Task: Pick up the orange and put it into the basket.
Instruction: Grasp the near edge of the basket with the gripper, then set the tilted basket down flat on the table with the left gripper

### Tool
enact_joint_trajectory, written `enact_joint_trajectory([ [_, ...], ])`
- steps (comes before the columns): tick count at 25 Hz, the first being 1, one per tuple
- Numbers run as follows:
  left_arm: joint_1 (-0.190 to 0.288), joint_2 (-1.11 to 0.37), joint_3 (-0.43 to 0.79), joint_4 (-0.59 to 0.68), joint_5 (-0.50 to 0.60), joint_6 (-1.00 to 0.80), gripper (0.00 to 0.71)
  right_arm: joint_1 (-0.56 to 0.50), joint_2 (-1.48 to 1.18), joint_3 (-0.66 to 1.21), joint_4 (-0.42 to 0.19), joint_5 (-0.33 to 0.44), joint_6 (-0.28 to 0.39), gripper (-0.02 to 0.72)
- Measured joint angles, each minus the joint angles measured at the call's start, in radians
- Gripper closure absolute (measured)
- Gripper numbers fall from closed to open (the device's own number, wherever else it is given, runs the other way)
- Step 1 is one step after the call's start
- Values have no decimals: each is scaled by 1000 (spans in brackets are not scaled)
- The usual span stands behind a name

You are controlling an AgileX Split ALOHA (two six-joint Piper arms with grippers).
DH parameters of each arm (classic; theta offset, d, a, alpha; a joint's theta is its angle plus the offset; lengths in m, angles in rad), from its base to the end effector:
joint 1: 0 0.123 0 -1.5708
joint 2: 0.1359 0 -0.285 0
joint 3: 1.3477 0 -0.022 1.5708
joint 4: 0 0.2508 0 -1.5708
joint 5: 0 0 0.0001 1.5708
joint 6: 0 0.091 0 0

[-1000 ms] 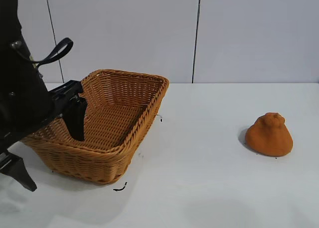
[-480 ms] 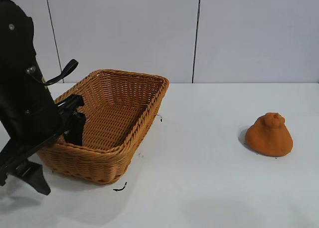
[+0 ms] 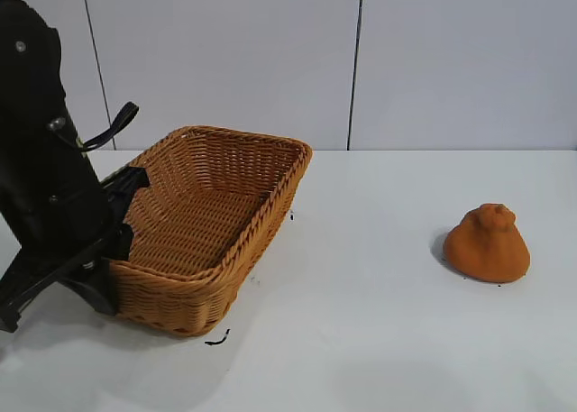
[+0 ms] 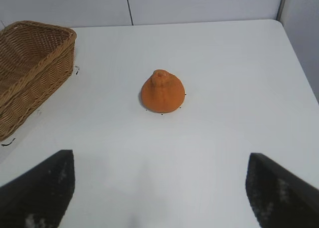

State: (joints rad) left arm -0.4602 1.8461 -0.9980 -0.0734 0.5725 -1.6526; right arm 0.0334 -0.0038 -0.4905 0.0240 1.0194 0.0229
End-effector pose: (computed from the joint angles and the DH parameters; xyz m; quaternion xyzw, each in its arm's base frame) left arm 0.2960 -0.1507 0.1389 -0.5806 0.8052 -0.1145 0.0379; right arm -0.0027 0.0018 0.2780 -0.0046 0.8437 0.0271 0.5360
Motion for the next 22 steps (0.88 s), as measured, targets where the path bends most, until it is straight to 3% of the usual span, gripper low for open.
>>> enact_joint_trajectory([
  [5, 45, -40, -81, 0, 70, 64, 619, 0, 0, 0, 0, 0, 0, 66],
  [9, 94, -45, -167, -4, 103, 245, 619, 0, 0, 0, 0, 0, 0, 66],
  [13, 166, -45, -227, -53, 130, 519, 619, 0, 0, 0, 0, -1, 0, 66],
  [18, 272, 4, -326, -139, 255, 888, 619, 0, 0, 0, 0, -1, 0, 66],
  [22, 294, 82, -422, -173, 373, 1167, 619, 0, 0, 0, 0, -1, 0, 66],
])
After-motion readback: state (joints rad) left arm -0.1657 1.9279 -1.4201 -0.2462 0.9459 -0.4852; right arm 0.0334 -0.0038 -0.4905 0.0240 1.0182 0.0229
